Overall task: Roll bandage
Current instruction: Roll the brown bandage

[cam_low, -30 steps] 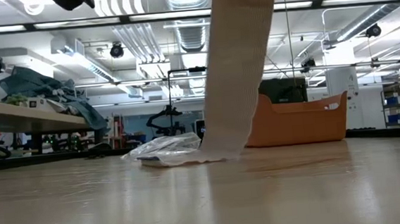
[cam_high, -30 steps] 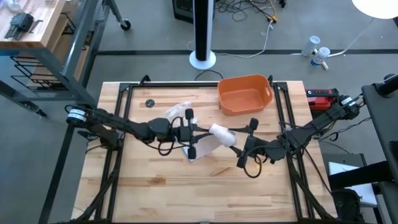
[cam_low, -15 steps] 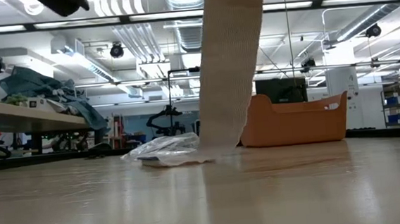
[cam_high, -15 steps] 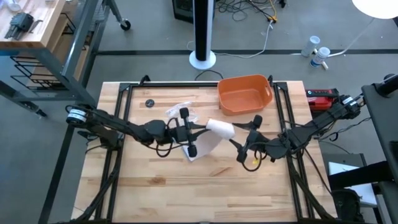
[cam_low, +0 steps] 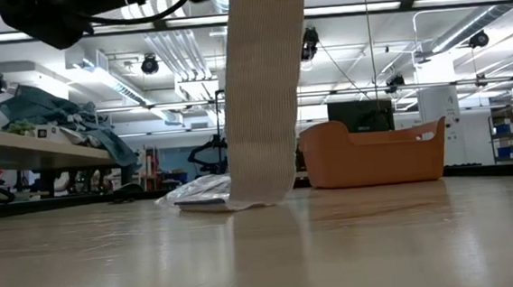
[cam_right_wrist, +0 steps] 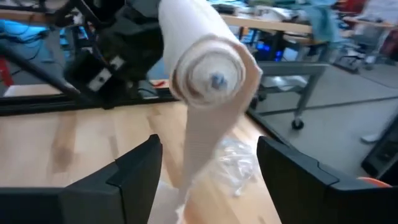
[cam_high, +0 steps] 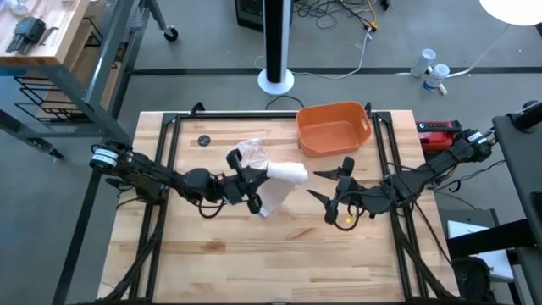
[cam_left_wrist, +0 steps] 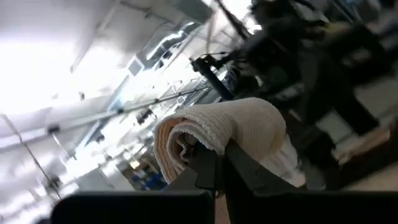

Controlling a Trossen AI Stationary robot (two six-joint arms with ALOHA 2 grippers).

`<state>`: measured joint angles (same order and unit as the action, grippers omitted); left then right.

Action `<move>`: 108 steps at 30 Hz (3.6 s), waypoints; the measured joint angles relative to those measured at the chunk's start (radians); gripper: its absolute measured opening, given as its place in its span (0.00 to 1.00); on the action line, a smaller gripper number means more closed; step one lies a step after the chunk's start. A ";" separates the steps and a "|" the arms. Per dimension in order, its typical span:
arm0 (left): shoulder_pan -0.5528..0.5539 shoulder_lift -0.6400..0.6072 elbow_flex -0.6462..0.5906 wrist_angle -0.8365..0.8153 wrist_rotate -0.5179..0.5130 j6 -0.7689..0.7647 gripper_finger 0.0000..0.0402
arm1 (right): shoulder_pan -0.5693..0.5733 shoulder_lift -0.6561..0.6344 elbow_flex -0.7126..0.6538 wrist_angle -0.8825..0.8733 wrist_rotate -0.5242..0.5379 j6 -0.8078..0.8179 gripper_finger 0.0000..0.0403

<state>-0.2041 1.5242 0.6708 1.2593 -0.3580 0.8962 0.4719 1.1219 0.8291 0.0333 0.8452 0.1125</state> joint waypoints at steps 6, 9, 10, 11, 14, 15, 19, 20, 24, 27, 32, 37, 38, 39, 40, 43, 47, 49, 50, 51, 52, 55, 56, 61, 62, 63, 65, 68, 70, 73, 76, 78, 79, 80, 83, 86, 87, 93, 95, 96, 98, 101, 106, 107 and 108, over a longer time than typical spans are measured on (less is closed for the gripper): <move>-0.020 -0.001 -0.006 0.016 0.000 0.063 0.00 | -0.017 -0.011 0.000 0.082 -0.080 -0.061 0.61; -0.028 -0.001 0.001 0.011 -0.008 0.085 0.00 | -0.027 -0.011 0.000 0.157 -0.164 -0.095 0.62; -0.031 -0.001 0.003 0.013 -0.018 0.096 0.00 | -0.032 -0.011 0.000 0.180 -0.186 -0.105 0.62; -0.035 -0.001 0.004 0.015 -0.021 0.110 0.00 | -0.037 -0.010 0.000 0.200 -0.193 -0.111 0.63; -0.046 -0.001 0.004 0.012 -0.027 0.156 0.00 | -0.056 -0.010 0.000 0.220 -0.192 -0.131 0.66; -0.048 0.000 0.004 0.012 -0.028 0.167 0.00 | -0.062 -0.009 0.000 0.219 -0.192 -0.132 0.67; -0.050 0.000 0.004 0.013 -0.028 0.177 0.00 | -0.088 -0.006 0.000 0.221 -0.242 -0.130 0.70; -0.050 0.000 0.004 0.014 -0.028 0.180 0.00 | -0.096 -0.006 0.000 0.227 -0.266 -0.125 0.71; -0.051 0.000 0.004 0.028 -0.028 0.184 0.00 | -0.131 -0.006 0.000 0.250 -0.342 -0.112 0.73; -0.056 0.000 0.014 0.040 -0.028 0.184 0.00 | -0.148 -0.006 0.000 0.264 -0.371 -0.114 0.72; -0.064 0.000 0.046 0.043 -0.026 0.184 0.00 | -0.174 -0.006 0.000 0.298 -0.412 -0.115 0.69; -0.064 0.000 0.056 0.043 -0.026 0.184 0.00 | -0.184 -0.005 0.001 0.334 -0.451 -0.136 0.65; -0.064 0.000 0.056 0.042 -0.026 0.184 0.00 | -0.185 -0.005 0.001 0.347 -0.454 -0.137 0.64; -0.064 0.000 0.056 0.042 -0.026 0.184 0.00 | -0.185 -0.005 0.002 0.352 -0.454 -0.140 0.63; -0.064 0.000 0.056 0.042 -0.026 0.184 0.00 | -0.185 -0.005 0.002 0.353 -0.454 -0.140 0.62; -0.064 0.000 0.056 0.048 -0.026 0.176 0.00 | -0.190 -0.005 0.002 0.358 -0.460 -0.137 0.58; -0.064 0.000 0.078 0.046 -0.026 0.133 0.00 | -0.192 -0.005 0.002 0.384 -0.477 -0.132 0.53; -0.064 0.000 0.086 0.035 -0.027 0.132 0.00 | -0.193 -0.005 0.002 0.394 -0.487 -0.131 0.51; -0.064 0.000 0.087 0.032 -0.026 0.131 0.00 | -0.194 -0.005 0.002 0.401 -0.487 -0.129 0.50; -0.064 0.000 0.088 0.032 -0.026 0.131 0.00 | -0.195 -0.005 0.002 0.403 -0.488 -0.127 0.50; -0.064 0.000 0.088 0.032 -0.026 0.131 0.00 | -0.196 -0.005 0.002 0.403 -0.488 -0.127 0.49; -0.064 0.001 0.088 0.030 -0.026 0.130 0.00 | -0.196 -0.005 0.002 0.412 -0.488 -0.127 0.48; -0.064 0.000 0.088 0.030 -0.025 0.126 0.00 | -0.196 -0.005 0.002 0.416 -0.489 -0.127 0.47; -0.064 0.000 0.088 0.028 -0.025 0.107 0.00 | -0.219 -0.005 0.009 0.406 -0.565 -0.112 0.38; -0.064 0.000 0.088 0.029 -0.025 0.105 0.00 | -0.224 -0.002 0.016 0.402 -0.589 -0.111 0.35; -0.064 0.000 0.088 0.030 -0.025 0.100 0.00 | -0.229 0.005 0.025 0.403 -0.599 -0.113 0.31; -0.064 -0.001 0.088 0.033 -0.025 0.077 0.02 | -0.230 0.011 0.039 0.390 -0.605 -0.134 0.21; -0.064 -0.001 0.088 0.038 -0.028 0.049 0.07 | -0.230 0.031 0.075 0.372 -0.610 -0.188 0.08; -0.067 -0.002 0.088 0.038 -0.053 0.007 0.11 | -0.230 0.042 0.093 0.347 -0.610 -0.213 0.08; -0.084 -0.005 0.088 0.025 -0.139 -0.042 0.17 | -0.229 0.055 0.122 0.270 -0.571 -0.252 0.08; -0.095 -0.007 0.087 0.021 -0.167 -0.024 0.22 | -0.214 0.055 0.133 0.207 -0.512 -0.350 0.08; -0.097 -0.007 0.086 0.016 -0.165 -0.016 0.25 | -0.200 0.058 0.133 0.202 -0.503 -0.416 0.08; -0.097 -0.007 0.086 0.016 -0.160 -0.018 0.27 | -0.195 0.059 0.132 0.202 -0.499 -0.445 0.08; -0.098 -0.007 0.086 0.016 -0.158 -0.020 0.28 | -0.187 0.059 0.132 0.202 -0.484 -0.481 0.08; -0.100 -0.008 0.086 0.005 -0.158 -0.057 0.31 | -0.148 0.059 0.132 0.192 -0.370 -0.617 0.08; -0.101 -0.017 0.086 -0.057 -0.159 -0.123 0.33 | -0.115 0.060 0.130 0.181 -0.292 -0.741 0.08; -0.101 -0.019 0.086 -0.085 -0.169 -0.147 0.34 | -0.109 0.060 0.130 0.181 -0.278 -0.763 0.08; -0.099 -0.020 0.086 -0.183 -0.257 -0.203 0.38 | -0.077 0.060 0.129 0.173 -0.160 -0.895 0.08; -0.099 -0.020 0.086 -0.186 -0.283 -0.197 0.38 | -0.069 0.060 0.128 0.175 -0.151 -0.933 0.08; -0.099 -0.020 0.086 -0.187 -0.301 -0.184 0.39 | -0.064 0.060 0.128 0.179 -0.148 -0.950 0.08; -0.099 -0.020 0.086 -0.193 -0.339 -0.161 0.39 | -0.053 0.060 0.128 0.181 -0.125 -0.995 0.08; -0.099 -0.025 0.086 -0.198 -0.379 -0.147 0.38 | -0.032 0.060 0.128 0.180 -0.079 -1.087 0.08; -0.090 -0.087 0.086 -0.215 -0.280 -0.328 0.38 | -0.002 0.078 0.127 0.181 0.019 -1.245 0.08; -0.082 -0.112 0.086 -0.237 -0.231 -0.401 0.38 | 0.001 0.088 0.126 0.181 0.047 -1.269 0.08; -0.072 -0.143 0.088 -0.285 -0.184 -0.481 0.38 | 0.003 0.099 0.126 0.183 0.071 -1.293 0.08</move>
<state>-0.2758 1.3811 0.7584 0.9742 -0.5420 0.4148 0.4751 1.2213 0.9554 0.2165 0.9164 -1.1809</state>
